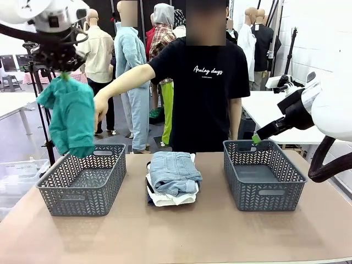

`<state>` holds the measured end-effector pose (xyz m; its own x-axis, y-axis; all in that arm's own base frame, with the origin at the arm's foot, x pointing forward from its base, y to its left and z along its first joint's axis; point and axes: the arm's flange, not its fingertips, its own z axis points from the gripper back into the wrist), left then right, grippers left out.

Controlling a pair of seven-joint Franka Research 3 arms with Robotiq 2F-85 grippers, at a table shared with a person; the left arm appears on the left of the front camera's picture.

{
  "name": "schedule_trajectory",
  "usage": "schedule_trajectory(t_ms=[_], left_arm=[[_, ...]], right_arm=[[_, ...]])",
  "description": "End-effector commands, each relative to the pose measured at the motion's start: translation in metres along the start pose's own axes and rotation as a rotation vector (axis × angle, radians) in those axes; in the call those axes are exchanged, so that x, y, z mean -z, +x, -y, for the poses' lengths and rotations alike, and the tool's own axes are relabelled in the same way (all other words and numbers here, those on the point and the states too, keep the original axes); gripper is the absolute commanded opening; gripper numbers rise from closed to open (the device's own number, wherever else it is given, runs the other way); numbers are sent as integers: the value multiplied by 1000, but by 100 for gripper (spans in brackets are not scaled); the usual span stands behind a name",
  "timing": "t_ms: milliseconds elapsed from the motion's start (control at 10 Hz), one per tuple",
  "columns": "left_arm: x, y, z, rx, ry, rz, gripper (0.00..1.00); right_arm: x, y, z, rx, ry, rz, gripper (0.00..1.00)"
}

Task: Sort the tops and bottoms.
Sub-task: Sort the clothes according to human instructions.

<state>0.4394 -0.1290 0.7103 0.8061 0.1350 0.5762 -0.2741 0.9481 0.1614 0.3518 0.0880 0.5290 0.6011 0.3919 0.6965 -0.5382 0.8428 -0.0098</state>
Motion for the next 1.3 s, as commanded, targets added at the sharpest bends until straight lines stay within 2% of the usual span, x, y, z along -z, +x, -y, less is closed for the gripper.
schedule_trajectory(t_ms=[0,300,400,500,600,700,900,1200], left_arm=[[-12,6,11,62,-45,14,0],[-12,6,11,62,-45,14,0],[-8,-1,12,33,-17,10,0],[8,7,6,-6,68,38,0],[26,14,1,21,56,-40,0],[44,20,-4,71,-10,-117,0],[95,36,-9,87,-133,-236,0],[147,46,-13,97,-221,-277,0]], right_arm=[[2,0,1,-2,14,5,100],[2,0,1,-2,14,5,100],[2,0,1,-2,14,5,100],[2,0,1,-2,14,5,100],[2,0,1,-2,14,5,100],[2,0,1,-2,14,5,100],[2,0,1,-2,14,5,100],[2,0,1,-2,14,5,100]])
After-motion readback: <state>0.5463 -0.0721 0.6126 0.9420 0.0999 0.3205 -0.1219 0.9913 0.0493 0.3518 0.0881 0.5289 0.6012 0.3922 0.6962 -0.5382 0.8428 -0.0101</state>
